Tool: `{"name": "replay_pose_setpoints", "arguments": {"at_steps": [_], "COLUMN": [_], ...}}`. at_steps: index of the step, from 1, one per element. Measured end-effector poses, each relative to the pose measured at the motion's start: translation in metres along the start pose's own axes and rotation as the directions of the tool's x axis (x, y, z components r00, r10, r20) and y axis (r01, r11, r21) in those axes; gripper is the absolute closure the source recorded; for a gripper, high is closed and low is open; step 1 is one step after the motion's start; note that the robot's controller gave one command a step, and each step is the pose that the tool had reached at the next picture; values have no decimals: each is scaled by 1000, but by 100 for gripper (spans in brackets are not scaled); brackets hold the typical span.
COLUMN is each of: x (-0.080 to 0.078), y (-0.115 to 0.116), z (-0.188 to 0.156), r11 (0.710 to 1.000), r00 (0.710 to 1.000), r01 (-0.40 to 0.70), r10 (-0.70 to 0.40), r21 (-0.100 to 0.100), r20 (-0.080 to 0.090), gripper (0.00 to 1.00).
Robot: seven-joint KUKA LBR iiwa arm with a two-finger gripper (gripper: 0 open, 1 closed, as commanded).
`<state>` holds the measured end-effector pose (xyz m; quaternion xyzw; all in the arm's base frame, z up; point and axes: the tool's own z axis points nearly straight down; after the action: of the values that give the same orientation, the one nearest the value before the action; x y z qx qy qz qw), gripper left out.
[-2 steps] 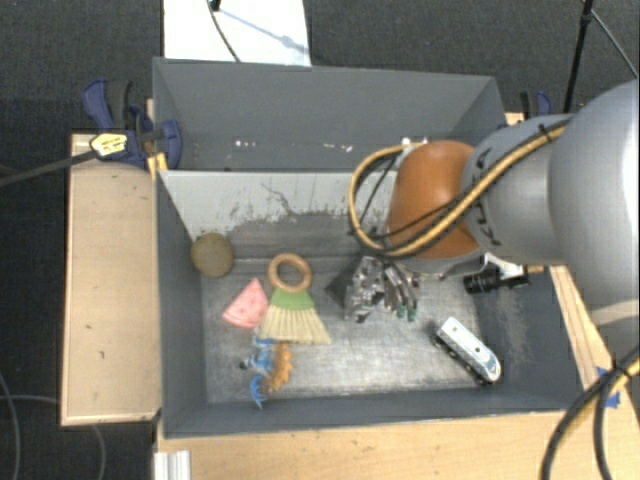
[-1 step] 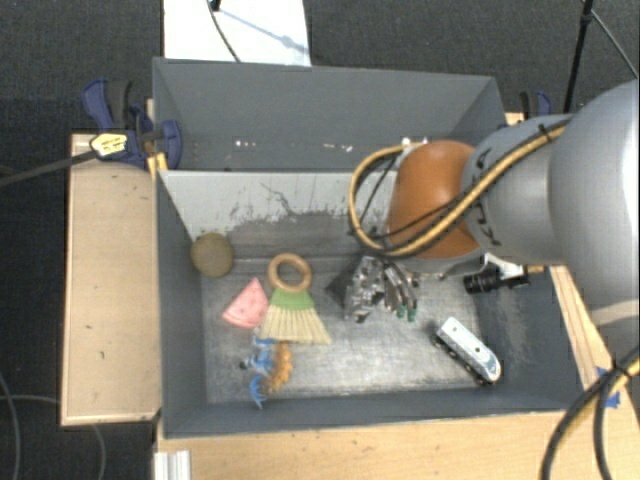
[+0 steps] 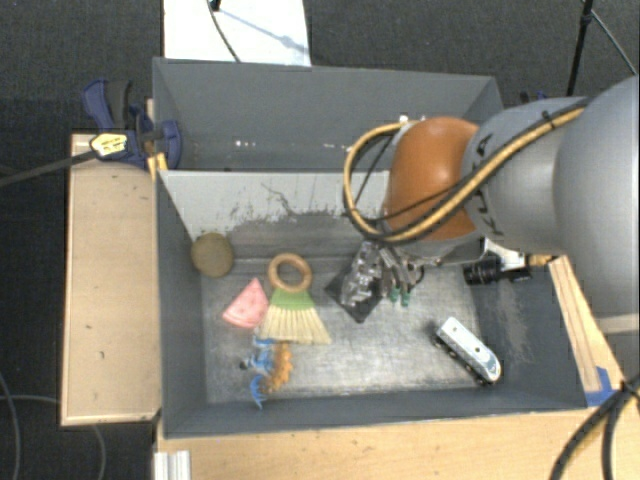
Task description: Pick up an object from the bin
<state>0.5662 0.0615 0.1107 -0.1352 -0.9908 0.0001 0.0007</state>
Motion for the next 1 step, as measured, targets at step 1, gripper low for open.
{"name": "replay_pose_setpoints", "arguments": {"at_steps": [1], "x": [-8], "y": [-14], "z": [-19], "r11": [1000], "r00": [1000], "r01": [-14], "r10": [14], "r21": [-3], "r20": [6], "gripper": [100]}}
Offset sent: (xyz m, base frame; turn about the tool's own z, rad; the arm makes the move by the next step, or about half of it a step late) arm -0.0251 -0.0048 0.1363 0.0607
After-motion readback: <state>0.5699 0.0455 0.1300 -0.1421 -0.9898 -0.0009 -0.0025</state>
